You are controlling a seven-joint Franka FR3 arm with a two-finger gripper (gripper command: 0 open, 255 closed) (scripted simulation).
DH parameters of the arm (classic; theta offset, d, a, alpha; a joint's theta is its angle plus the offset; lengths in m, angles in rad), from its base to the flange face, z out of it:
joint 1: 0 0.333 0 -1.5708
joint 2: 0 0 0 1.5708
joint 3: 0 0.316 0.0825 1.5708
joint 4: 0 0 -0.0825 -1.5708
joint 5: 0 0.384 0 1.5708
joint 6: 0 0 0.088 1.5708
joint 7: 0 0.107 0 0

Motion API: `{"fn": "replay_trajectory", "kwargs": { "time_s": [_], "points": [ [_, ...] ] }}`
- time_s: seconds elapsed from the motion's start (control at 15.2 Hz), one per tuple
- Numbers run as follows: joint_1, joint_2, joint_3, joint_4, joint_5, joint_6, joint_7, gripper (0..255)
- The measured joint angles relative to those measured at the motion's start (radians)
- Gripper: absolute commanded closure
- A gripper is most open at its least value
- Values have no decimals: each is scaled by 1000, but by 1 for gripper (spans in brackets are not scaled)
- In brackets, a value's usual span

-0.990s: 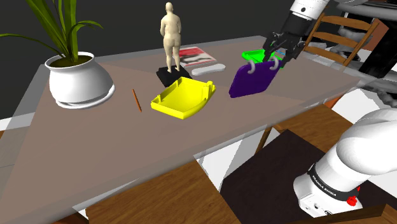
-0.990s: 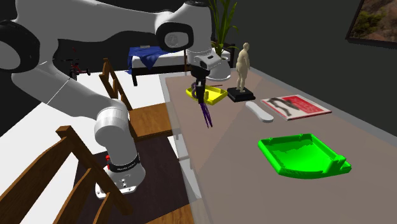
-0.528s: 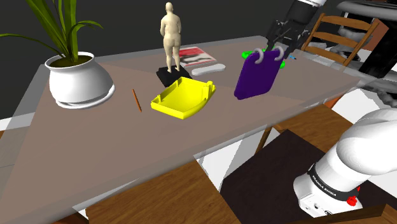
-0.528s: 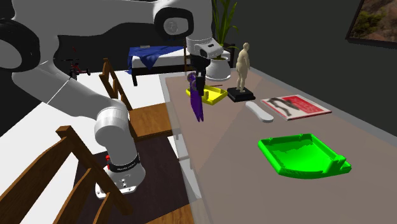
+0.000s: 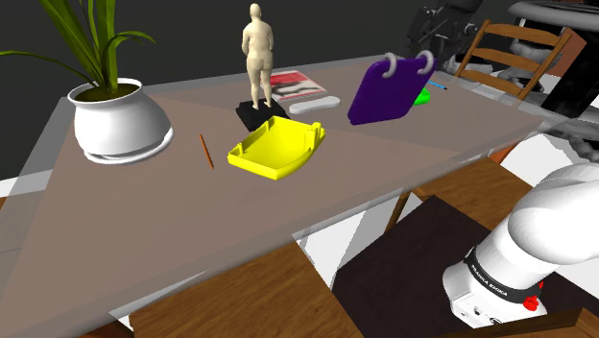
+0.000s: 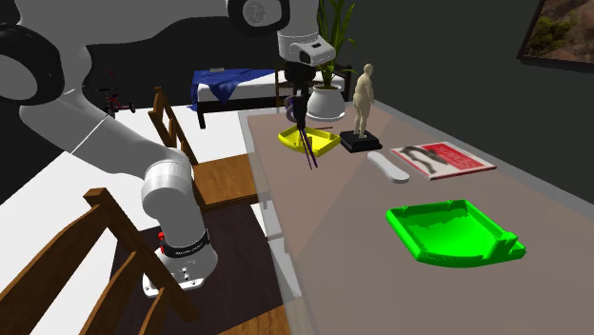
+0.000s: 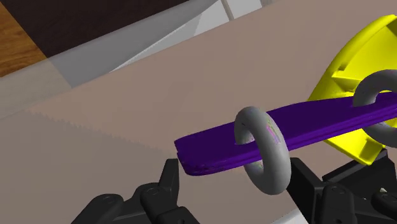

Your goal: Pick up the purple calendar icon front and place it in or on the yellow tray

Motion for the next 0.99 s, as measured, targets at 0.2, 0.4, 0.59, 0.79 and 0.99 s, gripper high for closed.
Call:
{"fn": "replay_trajectory", "kwargs": {
  "time_s": [0.2,0.4,0.59,0.79,0.99],
  "points": [
    [3,18,-1,58,1,-39,5,255],
    [5,32,-2,104,2,-71,9,255],
    [8,42,1,153,4,-109,17,255],
    [10,59,-1,208,6,-147,22,255],
    [16,83,7,255,12,-169,35,255]
  ]
}}
